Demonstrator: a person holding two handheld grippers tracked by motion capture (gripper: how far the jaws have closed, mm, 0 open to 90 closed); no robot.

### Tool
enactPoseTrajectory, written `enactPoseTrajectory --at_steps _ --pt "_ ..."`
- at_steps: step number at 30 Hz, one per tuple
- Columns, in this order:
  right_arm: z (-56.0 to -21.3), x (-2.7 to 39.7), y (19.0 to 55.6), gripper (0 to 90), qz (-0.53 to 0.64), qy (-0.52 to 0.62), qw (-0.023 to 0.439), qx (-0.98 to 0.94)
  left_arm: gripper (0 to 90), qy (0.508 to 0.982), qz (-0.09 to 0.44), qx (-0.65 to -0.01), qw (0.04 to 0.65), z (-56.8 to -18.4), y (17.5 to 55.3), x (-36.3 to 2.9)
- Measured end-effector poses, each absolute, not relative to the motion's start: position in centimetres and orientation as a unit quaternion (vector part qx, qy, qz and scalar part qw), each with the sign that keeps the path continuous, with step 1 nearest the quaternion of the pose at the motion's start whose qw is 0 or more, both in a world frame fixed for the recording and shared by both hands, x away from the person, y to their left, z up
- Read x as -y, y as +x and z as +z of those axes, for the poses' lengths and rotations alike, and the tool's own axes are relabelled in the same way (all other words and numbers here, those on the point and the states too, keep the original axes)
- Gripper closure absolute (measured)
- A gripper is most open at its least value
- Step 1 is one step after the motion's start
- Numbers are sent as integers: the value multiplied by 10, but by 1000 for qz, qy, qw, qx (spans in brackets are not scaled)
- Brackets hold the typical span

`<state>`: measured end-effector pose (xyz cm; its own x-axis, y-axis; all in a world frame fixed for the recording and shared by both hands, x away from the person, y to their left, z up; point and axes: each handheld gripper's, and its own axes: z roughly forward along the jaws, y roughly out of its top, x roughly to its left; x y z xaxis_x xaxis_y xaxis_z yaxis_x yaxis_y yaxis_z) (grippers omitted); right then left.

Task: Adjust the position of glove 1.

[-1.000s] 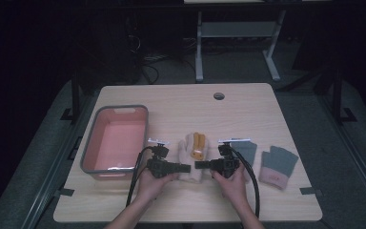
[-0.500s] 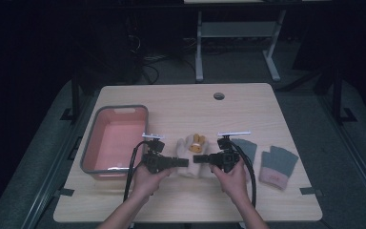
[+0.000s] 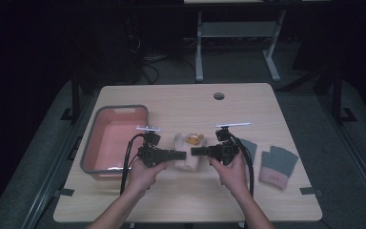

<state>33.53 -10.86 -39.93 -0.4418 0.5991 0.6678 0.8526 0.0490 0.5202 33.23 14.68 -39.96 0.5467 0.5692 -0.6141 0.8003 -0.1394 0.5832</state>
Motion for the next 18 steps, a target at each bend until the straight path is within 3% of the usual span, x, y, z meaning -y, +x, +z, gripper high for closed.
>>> enactPoseTrajectory --at_steps 18 --pt "-363 89 353 775 -476 -488 133 719 669 736 -108 -456 489 -365 344 -170"
